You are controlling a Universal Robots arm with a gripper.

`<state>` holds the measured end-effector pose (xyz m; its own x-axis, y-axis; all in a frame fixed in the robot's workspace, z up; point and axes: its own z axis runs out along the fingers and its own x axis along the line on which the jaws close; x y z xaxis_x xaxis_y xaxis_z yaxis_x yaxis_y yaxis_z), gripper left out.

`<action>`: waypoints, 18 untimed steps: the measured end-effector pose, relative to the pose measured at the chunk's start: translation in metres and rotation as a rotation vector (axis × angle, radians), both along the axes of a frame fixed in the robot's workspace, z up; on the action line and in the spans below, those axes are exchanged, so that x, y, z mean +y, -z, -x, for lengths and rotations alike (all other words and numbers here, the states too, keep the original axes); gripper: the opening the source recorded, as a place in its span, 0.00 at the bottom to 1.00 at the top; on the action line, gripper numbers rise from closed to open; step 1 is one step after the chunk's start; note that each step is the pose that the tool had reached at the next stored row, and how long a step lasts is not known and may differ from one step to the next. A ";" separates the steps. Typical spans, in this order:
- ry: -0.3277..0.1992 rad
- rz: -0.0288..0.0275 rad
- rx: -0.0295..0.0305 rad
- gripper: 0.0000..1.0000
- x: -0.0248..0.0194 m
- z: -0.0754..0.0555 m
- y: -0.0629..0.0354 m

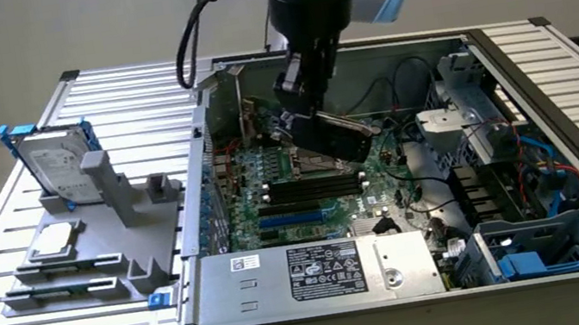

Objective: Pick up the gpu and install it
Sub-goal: 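Insert the gpu into the slot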

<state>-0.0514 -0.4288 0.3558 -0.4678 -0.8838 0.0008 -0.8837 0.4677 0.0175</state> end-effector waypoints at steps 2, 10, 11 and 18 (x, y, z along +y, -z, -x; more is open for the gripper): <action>-0.037 0.0000 0.0000 0.26 0.0000 0.000 0.0009; -0.182 -0.0017 -0.0005 0.26 0.0000 0.000 0.0073; -0.200 -0.0025 -0.0009 0.26 0.0000 0.000 0.0084; -0.327 -0.0096 -0.0039 0.26 0.0000 0.000 0.0162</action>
